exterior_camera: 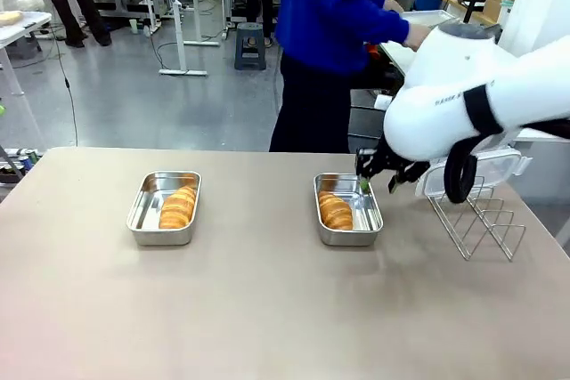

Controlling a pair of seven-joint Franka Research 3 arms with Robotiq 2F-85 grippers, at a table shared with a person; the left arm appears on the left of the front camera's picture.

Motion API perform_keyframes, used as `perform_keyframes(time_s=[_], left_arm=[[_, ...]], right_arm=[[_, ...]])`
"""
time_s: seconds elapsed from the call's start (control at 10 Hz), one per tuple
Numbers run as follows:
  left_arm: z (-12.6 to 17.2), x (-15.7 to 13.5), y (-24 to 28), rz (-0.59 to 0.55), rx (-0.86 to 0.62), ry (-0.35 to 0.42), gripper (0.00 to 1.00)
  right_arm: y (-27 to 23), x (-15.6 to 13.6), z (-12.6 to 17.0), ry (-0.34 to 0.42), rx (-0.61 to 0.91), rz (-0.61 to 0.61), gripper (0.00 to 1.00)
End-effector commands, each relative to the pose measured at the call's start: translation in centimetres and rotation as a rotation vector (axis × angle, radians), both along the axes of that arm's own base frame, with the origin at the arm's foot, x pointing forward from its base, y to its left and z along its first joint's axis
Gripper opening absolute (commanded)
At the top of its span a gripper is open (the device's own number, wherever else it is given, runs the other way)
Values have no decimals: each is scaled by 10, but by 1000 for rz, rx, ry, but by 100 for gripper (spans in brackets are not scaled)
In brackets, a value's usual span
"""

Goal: Place the bread in airtight containers.
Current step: Once an object is inside an Airtight Container , place the container in the center of the table.

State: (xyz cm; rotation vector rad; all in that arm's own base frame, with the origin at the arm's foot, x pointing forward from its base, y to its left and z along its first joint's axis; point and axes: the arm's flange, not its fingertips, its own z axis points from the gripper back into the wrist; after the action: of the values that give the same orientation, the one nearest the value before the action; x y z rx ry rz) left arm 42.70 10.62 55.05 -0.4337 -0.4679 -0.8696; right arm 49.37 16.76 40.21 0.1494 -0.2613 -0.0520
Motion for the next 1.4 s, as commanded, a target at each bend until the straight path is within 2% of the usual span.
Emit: perform_keyframes(time_s=[0.0, 0.2, 0.4, 0.6, 0.8, 1.0, 1.1, 1.3], left_arm=[[4, 0, 0, -5, -14, -1, 100], [4, 0, 0, -5, -14, -1, 100], [4, 0, 0, -5, -14, -1, 100], [4, 0, 0, -5, -14, -1, 100], [4, 0, 0, -5, -14, -1, 100], [4, 0, 0, -5, -14, -1, 100], [4, 0, 0, -5, -14, -1, 100], [4, 0, 0, -5, -14, -1, 100]], right_arm=[[-45, -6, 54, -69, 153, 219, 100], [-88, -9, 87, -164, 243, 402, 100], [-134, -10, 101, -242, 281, 538, 100], [-177, -23, 111, -356, 332, 684, 100], [-196, -33, 113, -431, 345, 707, 100], [-195, -38, 116, -460, 327, 675, 100], [-203, -32, 120, -415, 312, 692, 100], [-203, -32, 120, -415, 312, 692, 100]])
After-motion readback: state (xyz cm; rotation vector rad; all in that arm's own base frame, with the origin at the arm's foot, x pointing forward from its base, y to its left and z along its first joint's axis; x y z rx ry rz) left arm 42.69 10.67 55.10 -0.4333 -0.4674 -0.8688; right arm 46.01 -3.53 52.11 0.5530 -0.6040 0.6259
